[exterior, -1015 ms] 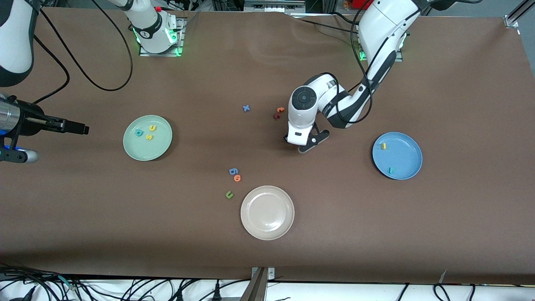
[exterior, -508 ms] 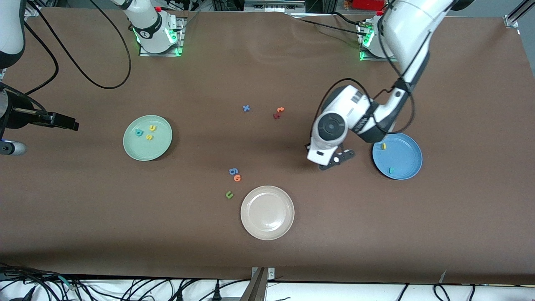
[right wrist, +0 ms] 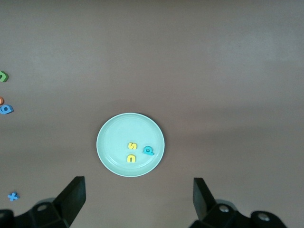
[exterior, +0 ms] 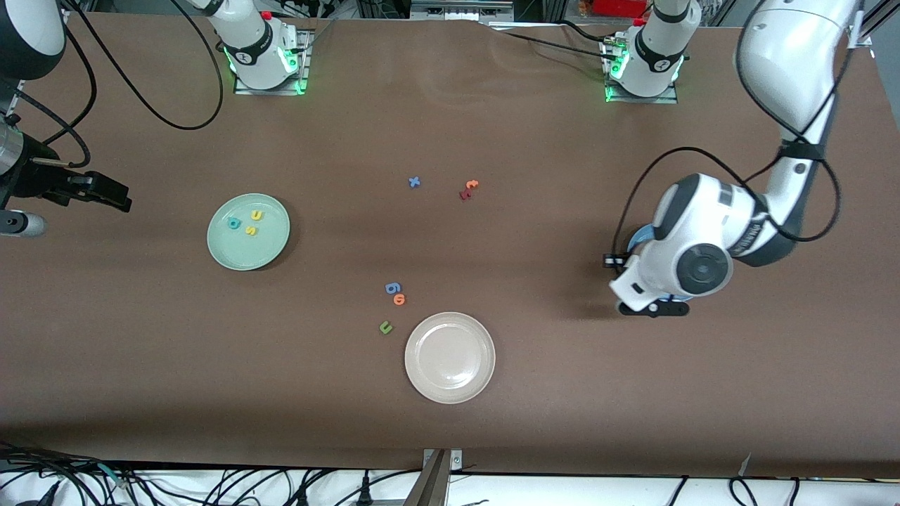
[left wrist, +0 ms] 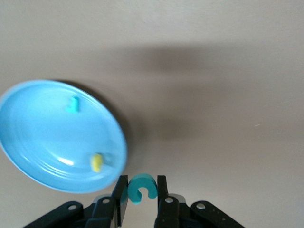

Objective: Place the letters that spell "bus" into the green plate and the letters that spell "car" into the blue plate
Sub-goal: 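Carry the teal c to the blue plate and open the left gripper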

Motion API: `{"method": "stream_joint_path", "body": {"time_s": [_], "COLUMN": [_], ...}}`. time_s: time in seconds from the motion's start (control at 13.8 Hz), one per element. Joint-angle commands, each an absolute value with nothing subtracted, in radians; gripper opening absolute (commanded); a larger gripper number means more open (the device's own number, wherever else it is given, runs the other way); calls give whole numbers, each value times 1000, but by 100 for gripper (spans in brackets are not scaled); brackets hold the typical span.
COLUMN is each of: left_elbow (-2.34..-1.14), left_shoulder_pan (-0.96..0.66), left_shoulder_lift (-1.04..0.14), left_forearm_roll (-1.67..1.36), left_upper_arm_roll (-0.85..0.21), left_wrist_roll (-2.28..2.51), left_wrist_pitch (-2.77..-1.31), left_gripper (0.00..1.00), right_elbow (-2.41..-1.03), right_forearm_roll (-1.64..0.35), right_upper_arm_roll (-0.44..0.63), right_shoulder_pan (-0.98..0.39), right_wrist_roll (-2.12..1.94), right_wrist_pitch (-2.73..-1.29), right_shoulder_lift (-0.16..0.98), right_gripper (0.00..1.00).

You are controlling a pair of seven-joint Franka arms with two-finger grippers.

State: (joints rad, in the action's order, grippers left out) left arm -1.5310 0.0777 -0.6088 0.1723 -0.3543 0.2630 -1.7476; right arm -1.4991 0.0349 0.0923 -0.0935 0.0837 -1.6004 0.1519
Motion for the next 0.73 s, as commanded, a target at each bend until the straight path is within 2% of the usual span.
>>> {"method": "stream_joint_path", "body": {"time_s": [0.0,0.36,0.65], "left_elbow": [-1532,-1554,-1662], "left_shoulder_pan": [130,182,221], "left_shoulder_lift": [-614,-664,-655], "left_forearm_roll": [205,320,325], "left_upper_arm_roll": [-357,-357,-357], "left_wrist_roll": [109,37,23], "left_wrist_pitch": [-1741,-1825,-1966], "left_gripper": [19,19,21], "right_elbow": [-1529,-1529,-1529], "right_forearm_roll": [58,58,55], "right_upper_arm_roll": [71,80,81], "right_shoulder_pan": [-83,-78,-78], "right_wrist_roll": [87,80,78], "right_wrist_pitch": [-1625,-1618,-1629], "right_shoulder_lift": [143,138,140], "right_gripper": [100,100,100]}}
